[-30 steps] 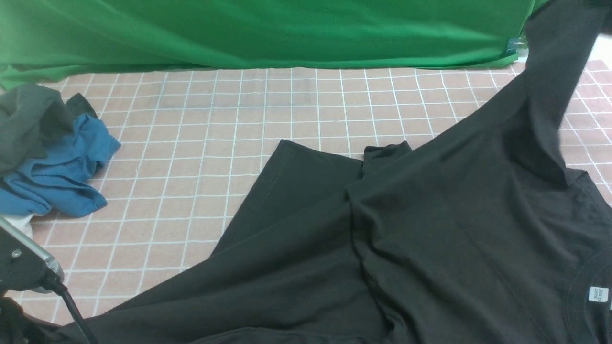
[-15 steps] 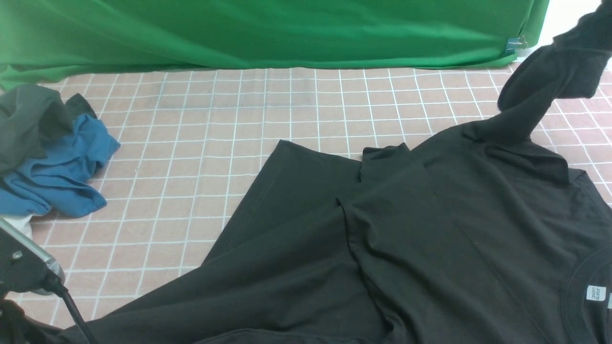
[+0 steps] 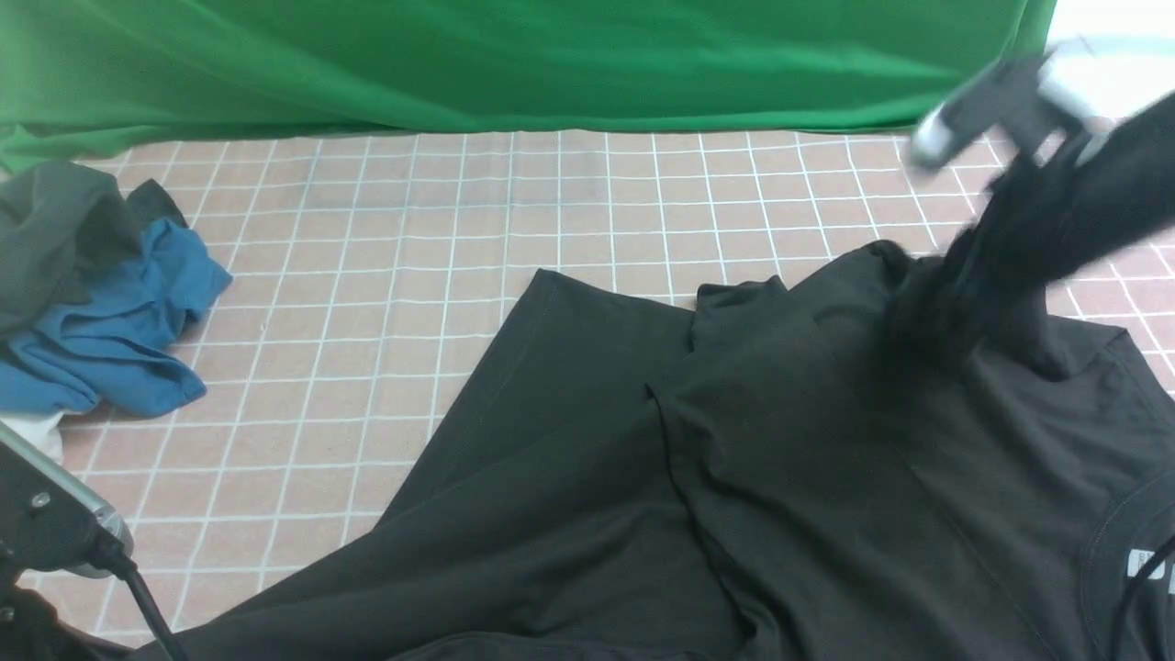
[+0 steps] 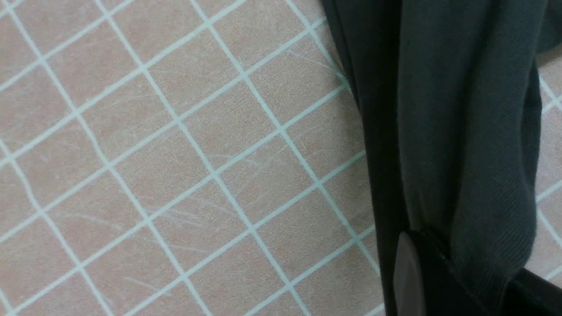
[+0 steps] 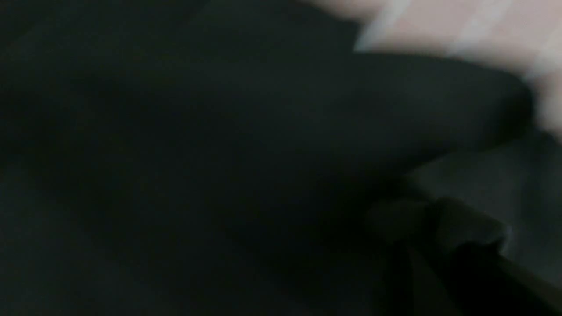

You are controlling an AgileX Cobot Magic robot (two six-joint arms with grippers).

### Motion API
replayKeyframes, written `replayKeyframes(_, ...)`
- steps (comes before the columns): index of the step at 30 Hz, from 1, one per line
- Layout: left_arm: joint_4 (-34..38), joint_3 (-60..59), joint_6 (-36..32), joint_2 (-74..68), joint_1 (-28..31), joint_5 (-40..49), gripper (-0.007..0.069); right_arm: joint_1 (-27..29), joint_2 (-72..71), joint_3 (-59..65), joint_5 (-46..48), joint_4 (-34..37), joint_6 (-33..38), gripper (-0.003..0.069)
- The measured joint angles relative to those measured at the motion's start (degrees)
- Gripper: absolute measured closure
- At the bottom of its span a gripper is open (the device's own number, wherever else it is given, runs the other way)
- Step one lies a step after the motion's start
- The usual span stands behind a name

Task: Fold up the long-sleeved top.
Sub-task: Use the right arm to drag and drop the cuff onto the cuffclosest to the right arm

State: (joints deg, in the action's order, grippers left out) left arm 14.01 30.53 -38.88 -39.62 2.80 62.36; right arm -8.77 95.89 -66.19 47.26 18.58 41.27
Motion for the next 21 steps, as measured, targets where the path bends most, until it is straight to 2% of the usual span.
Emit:
replayKeyframes(2,0.47,0.0,0.0,0.0,0.0,0.05,0.0603,-1.27,0.0,1.15,2.45,0.0,-1.12,0.0295)
replayKeyframes(3,0.52,0.0,0.0,0.0,0.0,0.05,0.0603,-1.48,0.0,1.28,2.71,0.0,-1.25,0.0258)
replayKeyframes(4,0.84,0.0,0.05,0.0,0.0,0.19,0.0603,-2.07,-0.13,1.34,4.28,-0.05,-2.87,0.0107)
replayKeyframes(6,0.84,0.0,0.05,0.0,0.0,0.19,0.0603,-2.16,-0.53,0.89,4.15,-0.54,-5.12,0.0023)
replayKeyframes(7,0.84,0.0,0.05,0.0,0.0,0.19,0.0603,-2.16,-0.53,0.82,4.06,-0.54,-5.51,0.0023)
replayKeyframes(8,0.89,0.0,0.05,0.0,0.0,0.19,0.0603,-1.86,-1.2,0.29,1.8,-0.77,-9.6,-0.0009)
replayKeyframes(10,1.01,0.0,0.05,0.0,0.0,0.19,0.0603,-1.46,-1.59,0.11,-0.34,-0.95,-12.89,-0.0006)
replayKeyframes(12,1.06,0.0,0.05,0.0,0.0,0.19,0.0603,0.52,-1.71,-0.25,-4.69,-0.98,-24.12,0.0046)
replayKeyframes(14,1.13,0.0,0.05,0.0,0.0,0.19,0.0603,2.31,-0.58,-0.31,-4.9,-0.98,-31.01,0.0097)
replayKeyframes(17,1.13,0.0,0.05,0.0,0.0,0.19,0.0603,4.07,2.12,0.42,-3.72,-1.04,-35.0,0.0114)
replayKeyframes(21,1.24,0.0,0.05,0.0,0.0,-0.11,0.0603,4.4,7.5,0.87,-3.21,-0.93,-36.36,0.0095)
